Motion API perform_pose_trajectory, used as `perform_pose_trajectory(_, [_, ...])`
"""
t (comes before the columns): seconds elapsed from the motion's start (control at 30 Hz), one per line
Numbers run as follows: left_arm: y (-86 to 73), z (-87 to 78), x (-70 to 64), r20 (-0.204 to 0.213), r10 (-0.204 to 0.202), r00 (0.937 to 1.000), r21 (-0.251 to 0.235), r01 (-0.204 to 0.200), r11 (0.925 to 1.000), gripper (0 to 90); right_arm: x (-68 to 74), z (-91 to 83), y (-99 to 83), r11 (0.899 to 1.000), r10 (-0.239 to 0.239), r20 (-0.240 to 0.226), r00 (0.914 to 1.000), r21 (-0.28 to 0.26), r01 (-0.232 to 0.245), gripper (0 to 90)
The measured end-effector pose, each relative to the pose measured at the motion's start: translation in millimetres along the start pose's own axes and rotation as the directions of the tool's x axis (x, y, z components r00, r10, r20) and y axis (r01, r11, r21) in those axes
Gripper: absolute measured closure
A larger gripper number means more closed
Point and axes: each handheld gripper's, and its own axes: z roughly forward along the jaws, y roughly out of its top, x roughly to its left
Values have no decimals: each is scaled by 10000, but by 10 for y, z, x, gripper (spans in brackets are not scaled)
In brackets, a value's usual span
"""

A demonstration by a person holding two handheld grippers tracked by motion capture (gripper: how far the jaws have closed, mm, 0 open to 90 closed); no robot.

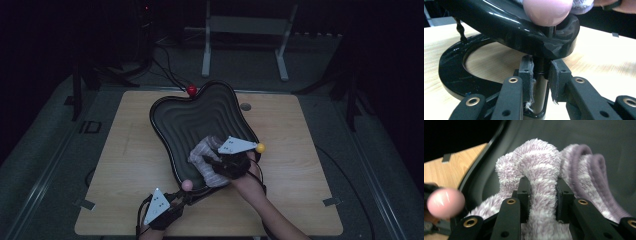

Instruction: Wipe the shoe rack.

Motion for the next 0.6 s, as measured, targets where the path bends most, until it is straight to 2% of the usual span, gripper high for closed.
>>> perform_pose_trajectory(0.03, [0, 0, 0, 0, 0, 10000, 0, 0, 10000, 747, 0, 0, 0, 10000, 0, 0, 10000, 0, 0, 707])
perform_pose_trajectory(0.07, [2, 7, -2, 28, 20, 10000, 1, -20, 10000, 746, -26, -18, 137, 9996, 11, -62, 10000, -293, -12, 708])
perform_pose_trajectory(0.13, [-1, 9, -1, 53, -16, 10000, -8, 16, 10000, 747, -38, -23, 209, 9990, 8, -63, 10000, -444, -11, 708])
perform_pose_trajectory(0.2, [2, 12, 1, 98, 0, 10000, 23, 0, 10000, 746, -87, -12, 437, 9966, -45, -55, 10000, -821, 41, 708])
perform_pose_trajectory(0.23, [2, 12, 1, 98, 0, 10000, 23, 0, 10000, 747, -87, -12, 437, 9966, -45, -55, 10000, -821, 41, 708])
perform_pose_trajectory(0.3, [2, 14, -1, 106, -7, 9999, 13, 7, 10000, 747, -119, 26, 606, 9946, -98, 12, 10000, -1035, 99, 707])
perform_pose_trajectory(0.33, [2, 14, -1, 106, -7, 9999, 13, 7, 10000, 746, -119, 26, 606, 9946, -98, 12, 10000, -1035, 99, 707])
perform_pose_trajectory(0.37, [-2, 15, 5, 149, -61, 9999, -17, 61, 10000, 746, -166, 119, 823, 9929, -120, 14, 9999, -1183, 120, 708])
perform_pose_trajectory(0.6, [-14, 13, 17, 230, 1, 9997, -101, 2, 9999, 746, -218, 414, 1204, 9917, -88, 43, 10000, -1279, 92, 707])
